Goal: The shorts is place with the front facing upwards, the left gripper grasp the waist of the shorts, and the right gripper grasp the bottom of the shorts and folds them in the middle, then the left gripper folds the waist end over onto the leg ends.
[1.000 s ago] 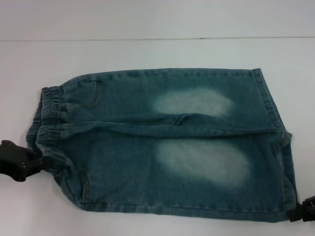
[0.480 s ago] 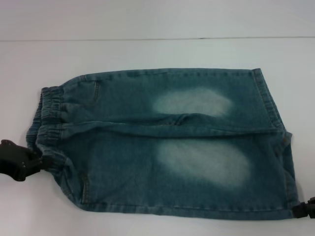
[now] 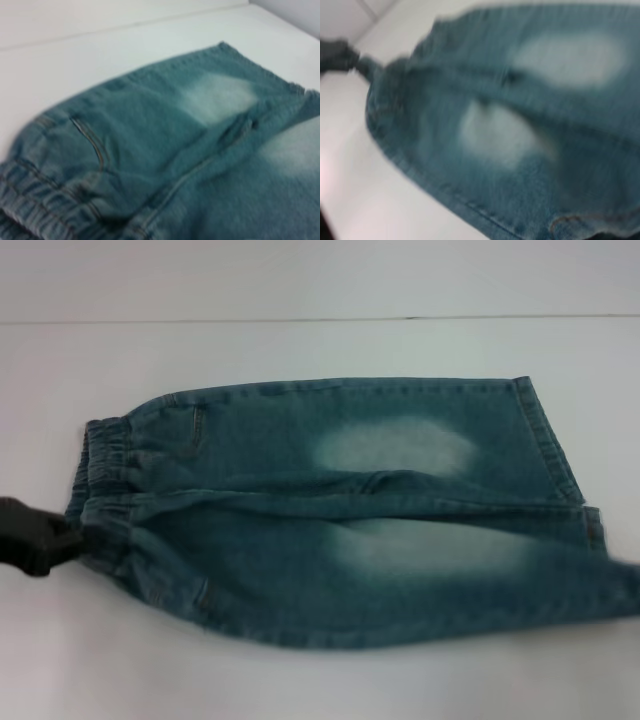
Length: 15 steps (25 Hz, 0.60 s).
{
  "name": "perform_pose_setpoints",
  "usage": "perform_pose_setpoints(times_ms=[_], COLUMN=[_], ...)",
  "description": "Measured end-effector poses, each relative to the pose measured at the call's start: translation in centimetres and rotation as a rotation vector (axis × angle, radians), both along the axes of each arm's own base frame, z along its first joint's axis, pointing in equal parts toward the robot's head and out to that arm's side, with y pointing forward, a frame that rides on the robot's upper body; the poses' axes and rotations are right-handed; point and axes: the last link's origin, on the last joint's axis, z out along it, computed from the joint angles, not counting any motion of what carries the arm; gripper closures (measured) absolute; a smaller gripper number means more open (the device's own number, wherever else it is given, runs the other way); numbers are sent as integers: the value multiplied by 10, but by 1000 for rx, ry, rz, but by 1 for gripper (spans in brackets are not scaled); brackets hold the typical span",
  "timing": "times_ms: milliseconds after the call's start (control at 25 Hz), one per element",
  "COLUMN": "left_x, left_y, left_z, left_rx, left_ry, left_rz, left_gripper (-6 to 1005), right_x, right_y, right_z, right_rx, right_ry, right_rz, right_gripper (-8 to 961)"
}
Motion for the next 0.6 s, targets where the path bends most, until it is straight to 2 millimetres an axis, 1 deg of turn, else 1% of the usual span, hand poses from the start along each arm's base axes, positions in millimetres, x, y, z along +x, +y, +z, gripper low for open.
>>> perform_pose_setpoints(times_ms=[160,200,280,440,600], left_x=[4,7,8,14,19], left_y=[11,17,20,31,43], left_z=[7,12,14,19,14], left_rx=[64,102,125,206,260], left_ry=[-28,-52,-66,-99,-96], left_rz=[28,34,33,26,28], left_gripper=[950,950,950,950,950], right_x=[-5,-7,-10,-17,-23], right_y=[10,13,21,43,65], right_z=[17,20,24,27,26], right_rx=[124,149,188,273,366], right_ry=[29,32,28,14,4], right_rz=[44,57,79,129,149], right_gripper=[932,932,932,933,934])
